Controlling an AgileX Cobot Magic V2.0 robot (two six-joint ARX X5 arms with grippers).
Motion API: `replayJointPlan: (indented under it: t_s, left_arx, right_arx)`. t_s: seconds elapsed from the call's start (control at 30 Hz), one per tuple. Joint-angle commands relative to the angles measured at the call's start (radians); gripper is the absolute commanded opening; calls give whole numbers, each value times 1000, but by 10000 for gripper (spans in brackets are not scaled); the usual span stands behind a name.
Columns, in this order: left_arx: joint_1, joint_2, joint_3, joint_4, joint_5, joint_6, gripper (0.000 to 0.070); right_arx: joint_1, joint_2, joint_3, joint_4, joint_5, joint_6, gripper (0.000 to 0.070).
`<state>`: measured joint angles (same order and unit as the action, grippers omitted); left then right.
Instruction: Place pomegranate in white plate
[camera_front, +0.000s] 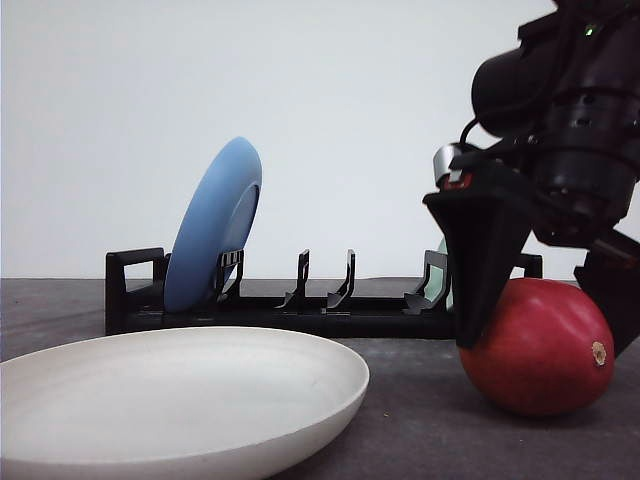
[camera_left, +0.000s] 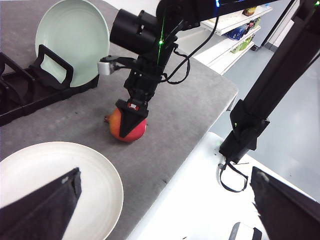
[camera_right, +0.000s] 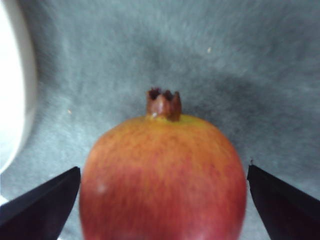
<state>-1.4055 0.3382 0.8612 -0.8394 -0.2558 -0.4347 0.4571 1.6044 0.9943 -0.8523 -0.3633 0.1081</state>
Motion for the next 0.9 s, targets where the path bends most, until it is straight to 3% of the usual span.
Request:
replayJointPlan:
  t_s: [0.0,0.07,0.1,0.3,0.5,0.67,0.87]
  left_arx:
    - [-14,2,16,9,2,-2,666]
    - [-14,2,16,9,2,-1,666]
    - [-14,2,16,9,2,-1,666]
    - [-14,2,16,10,-5,-1,666]
    - [-14,2,16,9,-13,-1,666]
    - [-14,2,16,9,-15,0,666]
    - [-14,2,16,7,-18,4,666]
  right_arx:
    - [7,20,18,3,-1,-10,476]
    - [7,21,20,-1,-2,-7,348]
    - [7,21,26,-11,-2,-7,339]
    - [49,40,149,-94,-4,20,337]
    - [181,130,349,-121,-44,75,337]
    - [308,232,471,-73,-51,111,337]
    - [413,307,491,12,-50,129,337]
